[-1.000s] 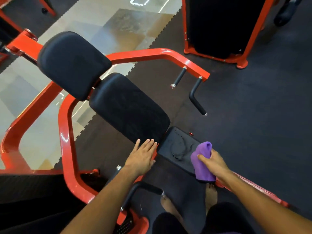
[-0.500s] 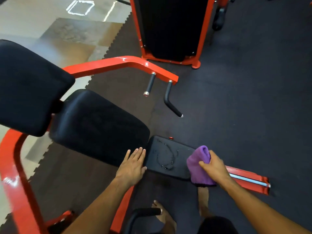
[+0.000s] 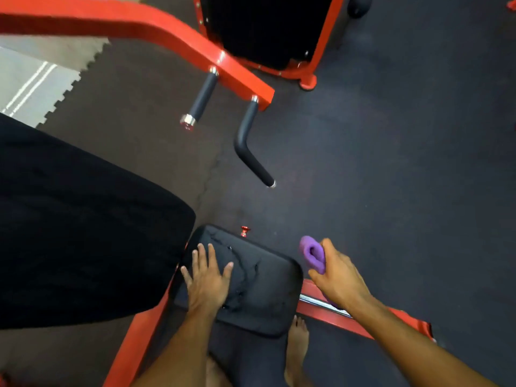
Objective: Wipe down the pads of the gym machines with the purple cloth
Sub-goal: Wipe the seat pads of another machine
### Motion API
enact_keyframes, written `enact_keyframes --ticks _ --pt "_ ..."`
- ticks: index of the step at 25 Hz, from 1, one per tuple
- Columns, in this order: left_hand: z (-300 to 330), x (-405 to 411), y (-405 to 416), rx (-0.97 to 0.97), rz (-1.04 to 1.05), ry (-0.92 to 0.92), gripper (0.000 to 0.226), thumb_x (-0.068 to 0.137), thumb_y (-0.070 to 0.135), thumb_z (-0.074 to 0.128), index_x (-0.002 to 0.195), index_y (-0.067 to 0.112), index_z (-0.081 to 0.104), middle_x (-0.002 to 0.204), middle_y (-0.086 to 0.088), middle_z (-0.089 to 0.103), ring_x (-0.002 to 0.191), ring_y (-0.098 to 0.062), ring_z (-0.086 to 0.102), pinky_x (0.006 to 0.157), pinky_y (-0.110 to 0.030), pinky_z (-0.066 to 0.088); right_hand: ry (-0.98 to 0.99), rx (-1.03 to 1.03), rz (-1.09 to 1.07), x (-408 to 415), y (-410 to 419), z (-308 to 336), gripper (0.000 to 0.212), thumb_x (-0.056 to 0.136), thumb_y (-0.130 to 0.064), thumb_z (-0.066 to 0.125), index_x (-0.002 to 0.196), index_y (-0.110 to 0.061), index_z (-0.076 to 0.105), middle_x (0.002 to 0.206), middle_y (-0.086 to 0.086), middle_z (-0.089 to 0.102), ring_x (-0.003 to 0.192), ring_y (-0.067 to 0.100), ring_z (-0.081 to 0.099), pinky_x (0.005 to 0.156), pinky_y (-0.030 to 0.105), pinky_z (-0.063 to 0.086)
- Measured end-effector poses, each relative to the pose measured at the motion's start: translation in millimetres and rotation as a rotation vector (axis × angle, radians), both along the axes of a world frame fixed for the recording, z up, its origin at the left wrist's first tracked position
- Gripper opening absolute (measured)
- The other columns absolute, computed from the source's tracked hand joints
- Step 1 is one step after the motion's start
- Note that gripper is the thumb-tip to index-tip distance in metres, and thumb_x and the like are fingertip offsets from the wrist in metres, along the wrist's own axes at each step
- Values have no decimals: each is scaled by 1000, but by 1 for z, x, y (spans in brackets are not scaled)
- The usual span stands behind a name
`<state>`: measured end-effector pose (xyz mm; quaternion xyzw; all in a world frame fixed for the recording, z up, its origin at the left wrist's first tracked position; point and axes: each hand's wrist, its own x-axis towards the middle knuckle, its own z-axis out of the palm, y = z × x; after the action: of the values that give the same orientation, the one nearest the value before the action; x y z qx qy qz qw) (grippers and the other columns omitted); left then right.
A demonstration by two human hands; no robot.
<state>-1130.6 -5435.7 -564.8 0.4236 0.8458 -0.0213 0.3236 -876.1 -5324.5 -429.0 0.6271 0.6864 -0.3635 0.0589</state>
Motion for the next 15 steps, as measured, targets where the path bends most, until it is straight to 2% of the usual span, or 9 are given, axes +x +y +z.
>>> enact_keyframes --ticks 2,4,5,7,9,10,12,13,15 --pt "-45 17 -10 157 43 124 77 104 61 20 165 17 2 174 -8 -1 160 -26 0 125 -64 7 -7 -39 28 2 7 -63 22 86 -28 58 104 -21 47 92 2 64 79 26 53 65 38 41" --pt "-78 21 -24 245 18 251 77 99 54 27 165 15 15 173 -9 9 160 -27 10 124 -62 7 61 -50 153 2 3 -121 43 85 -43 44 111 -11 54 101 9 62 91 24 46 80 40 40" --pt "-88 23 -23 272 31 272 77 98 51 30 165 15 17 173 -9 10 160 -27 11 125 -61 5 112 -34 200 3 5 -143 50 83 -46 37 111 -9 56 102 8 57 92 19 41 84 37 36" --pt "-92 26 -25 275 29 278 78 95 48 32 165 15 18 174 -9 8 160 -27 9 126 -60 3 190 -110 188 -4 11 -170 49 84 -48 37 116 -15 54 115 0 45 102 12 40 91 27 32" --pt "-96 28 -31 300 23 321 78 95 46 33 165 15 16 174 -9 6 160 -27 7 126 -62 5 222 -208 247 -17 28 -182 31 92 -40 47 121 -27 49 127 -9 42 113 3 45 98 24 34" --pt "-98 26 -30 293 29 303 78 96 45 33 165 15 16 174 -9 5 160 -27 6 125 -63 6 230 -240 299 -20 40 -190 19 98 -30 50 117 -32 49 125 -11 47 110 -1 47 97 23 35" --pt "-100 26 -32 277 29 302 78 95 45 34 165 15 16 174 -9 5 160 -28 7 125 -65 7 237 -288 366 -37 59 -197 14 101 -21 49 102 -35 48 109 -11 52 97 -3 49 89 26 36" --pt "-100 26 -33 273 29 309 79 95 44 34 165 15 16 174 -9 5 160 -28 7 125 -65 8 243 -307 397 -50 64 -199 11 101 -24 47 98 -35 47 105 -10 50 96 -2 49 87 29 35" --pt "-99 25 -31 273 28 315 79 94 44 35 165 16 16 174 -10 6 160 -28 7 124 -66 9 268 -292 487 -92 72 -206 5 101 -33 45 105 -31 48 106 -4 48 98 8 51 88 33 37"
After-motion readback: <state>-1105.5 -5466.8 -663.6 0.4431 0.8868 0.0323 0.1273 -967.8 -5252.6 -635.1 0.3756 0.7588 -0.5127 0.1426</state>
